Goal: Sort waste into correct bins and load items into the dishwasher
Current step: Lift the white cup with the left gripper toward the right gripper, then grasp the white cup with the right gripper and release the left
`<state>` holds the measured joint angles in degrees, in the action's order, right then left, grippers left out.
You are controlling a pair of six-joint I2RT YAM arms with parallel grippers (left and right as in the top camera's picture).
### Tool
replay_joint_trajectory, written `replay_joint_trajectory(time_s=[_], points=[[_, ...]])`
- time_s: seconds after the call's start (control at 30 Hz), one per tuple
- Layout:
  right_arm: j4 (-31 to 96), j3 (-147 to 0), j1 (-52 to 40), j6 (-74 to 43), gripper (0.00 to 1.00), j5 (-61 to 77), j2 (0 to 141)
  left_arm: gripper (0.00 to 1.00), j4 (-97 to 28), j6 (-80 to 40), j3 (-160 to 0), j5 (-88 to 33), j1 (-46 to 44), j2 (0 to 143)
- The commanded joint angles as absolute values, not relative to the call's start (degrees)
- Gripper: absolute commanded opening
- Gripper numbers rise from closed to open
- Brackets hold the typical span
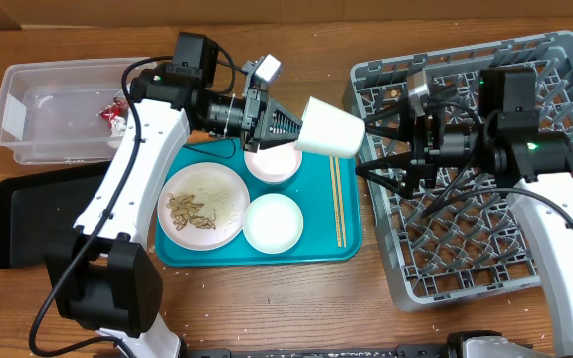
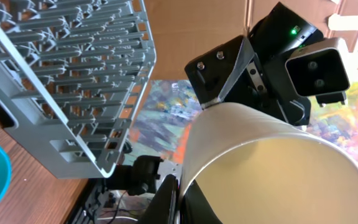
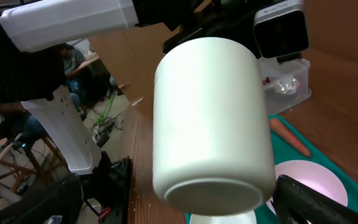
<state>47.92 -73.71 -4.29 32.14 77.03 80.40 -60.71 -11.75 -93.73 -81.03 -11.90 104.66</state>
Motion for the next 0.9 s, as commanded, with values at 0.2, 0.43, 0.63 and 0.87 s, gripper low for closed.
replay_joint_trajectory(time_s=[0.2,0.43,0.63,0.87], points=[[46.8,-74.3,-6.7,32.3,1.0,75.9,80.4,0.04,-60.6,-11.6,-94.6,-81.7,-14.5,104.7],[46.3,-74.3,-6.7,31.5,1.0,74.8,80.4,0.04,-60.6,-11.6,-94.6,-81.7,-15.0,104.7],[46.3,-74.3,-6.7,31.5,0.96,74.8,80.4,0.04,-60.6,-12.0,-94.6,-80.4,-15.7,104.7],[46.1,-74.3,-6.7,31.5,0.89,74.4,80.4,0.04,-59.7,-13.0,-94.6,-80.5,-16.9,104.7]])
